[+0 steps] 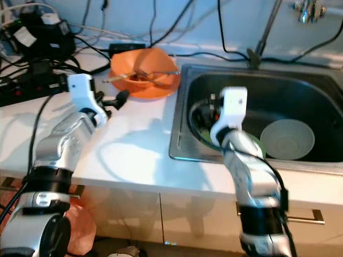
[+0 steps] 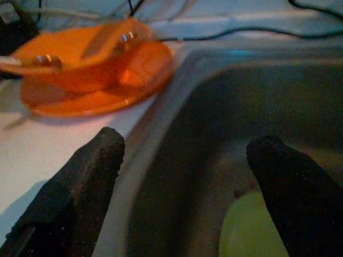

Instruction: Kitchen organization

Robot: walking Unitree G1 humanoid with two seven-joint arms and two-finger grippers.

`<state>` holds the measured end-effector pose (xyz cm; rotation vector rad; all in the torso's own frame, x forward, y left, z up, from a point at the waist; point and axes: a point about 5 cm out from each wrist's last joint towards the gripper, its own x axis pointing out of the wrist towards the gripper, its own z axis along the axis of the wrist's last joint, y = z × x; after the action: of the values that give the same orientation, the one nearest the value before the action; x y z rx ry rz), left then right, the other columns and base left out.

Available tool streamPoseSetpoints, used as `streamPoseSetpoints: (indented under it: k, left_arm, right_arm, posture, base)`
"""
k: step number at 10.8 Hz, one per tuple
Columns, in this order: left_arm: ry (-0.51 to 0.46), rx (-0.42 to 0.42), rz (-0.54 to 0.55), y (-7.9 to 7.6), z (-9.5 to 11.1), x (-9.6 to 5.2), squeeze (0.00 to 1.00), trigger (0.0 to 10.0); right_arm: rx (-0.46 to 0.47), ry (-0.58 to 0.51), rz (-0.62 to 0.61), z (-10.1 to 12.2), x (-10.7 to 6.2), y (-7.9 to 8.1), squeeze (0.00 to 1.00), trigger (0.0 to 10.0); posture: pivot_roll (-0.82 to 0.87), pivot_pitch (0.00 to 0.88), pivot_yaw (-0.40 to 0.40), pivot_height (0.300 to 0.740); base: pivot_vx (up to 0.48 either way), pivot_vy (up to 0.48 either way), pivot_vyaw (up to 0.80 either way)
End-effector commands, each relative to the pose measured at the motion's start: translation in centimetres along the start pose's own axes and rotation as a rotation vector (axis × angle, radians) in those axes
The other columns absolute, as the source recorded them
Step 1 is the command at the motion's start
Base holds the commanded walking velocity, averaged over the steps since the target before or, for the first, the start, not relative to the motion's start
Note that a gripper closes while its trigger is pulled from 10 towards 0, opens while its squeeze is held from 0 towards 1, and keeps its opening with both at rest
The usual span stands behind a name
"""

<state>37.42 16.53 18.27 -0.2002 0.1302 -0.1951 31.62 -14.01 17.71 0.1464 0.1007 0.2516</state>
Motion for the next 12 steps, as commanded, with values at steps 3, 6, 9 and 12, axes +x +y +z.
streamPoseSetpoints:
  k: [3,6,9,12]
  left_arm:
    - [0.016,0.013,-0.014,-0.1,1.3,1.5,0.0,10.0]
    - [0.042,0.037,0.002,-0.1,1.6,2.4,0.0,10.0]
    - [0.098,0.088,0.038,0.4,1.5,3.1,0.0,10.0]
    - [0.06,0.066,0.074,1.0,2.4,3.3,0.0,10.0]
  right_arm:
    - [-0.045,0.023,0.048,0.1,-1.1,0.1,0.0,10.0]
    - [-0.063,0.023,0.07,0.2,-1.3,0.8,0.0,10.0]
    - [-0.072,0.011,0.069,0.4,-1.2,1.1,0.0,10.0]
    - [-0.089,0.003,0.055,0.4,-1.2,1.0,0.0,10.0]
  posture:
    - [0.06,0.102,0.023,0.74]
    - [0.06,0.106,0.024,0.74]
    - [0.06,0.094,0.039,0.74]
    - [0.06,0.09,0.043,0.74]
  base:
    - [0.0,0.0,0.0]
    - [0.0,0.0,0.0]
    - [0.0,0.0,0.0]
    - [0.0,0.0,0.0]
